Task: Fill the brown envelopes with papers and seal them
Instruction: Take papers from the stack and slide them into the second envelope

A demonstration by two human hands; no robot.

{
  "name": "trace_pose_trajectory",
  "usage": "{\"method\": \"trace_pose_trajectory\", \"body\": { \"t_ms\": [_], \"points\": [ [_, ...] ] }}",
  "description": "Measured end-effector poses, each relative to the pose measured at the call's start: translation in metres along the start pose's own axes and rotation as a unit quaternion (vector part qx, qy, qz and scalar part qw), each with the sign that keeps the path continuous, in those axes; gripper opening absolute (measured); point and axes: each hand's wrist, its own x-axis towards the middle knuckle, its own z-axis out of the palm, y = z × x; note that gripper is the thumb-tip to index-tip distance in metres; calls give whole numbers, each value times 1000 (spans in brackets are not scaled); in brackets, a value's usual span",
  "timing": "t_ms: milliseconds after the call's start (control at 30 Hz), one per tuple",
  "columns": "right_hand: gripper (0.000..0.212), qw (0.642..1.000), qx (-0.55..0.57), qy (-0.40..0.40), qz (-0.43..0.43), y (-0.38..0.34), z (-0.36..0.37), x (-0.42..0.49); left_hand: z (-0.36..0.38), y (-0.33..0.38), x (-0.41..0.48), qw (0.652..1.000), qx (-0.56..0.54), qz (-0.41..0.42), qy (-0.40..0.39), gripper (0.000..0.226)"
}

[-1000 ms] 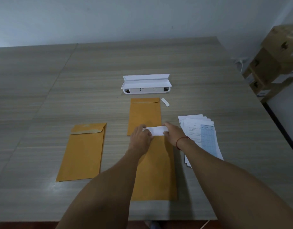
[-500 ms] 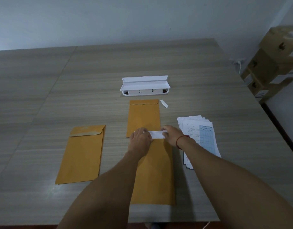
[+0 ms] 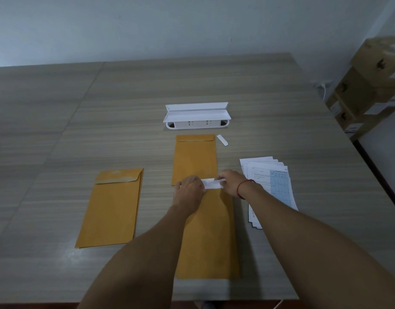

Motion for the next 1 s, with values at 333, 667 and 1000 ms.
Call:
{"method": "trace_pose_trajectory", "body": {
  "t_ms": [333,667,1000],
  "points": [
    [35,999,-20,-42,0,0,4,0,1,-3,0,1000,-12,4,2,25],
    [36,999,-37,-11,-6,-8,12,0,0,-9,1,1000,-15,-15,-3,27],
    [27,996,-87,7,-20,-9,19,1,10,-19,4,999,-31,-22,20,23]
  ]
}}
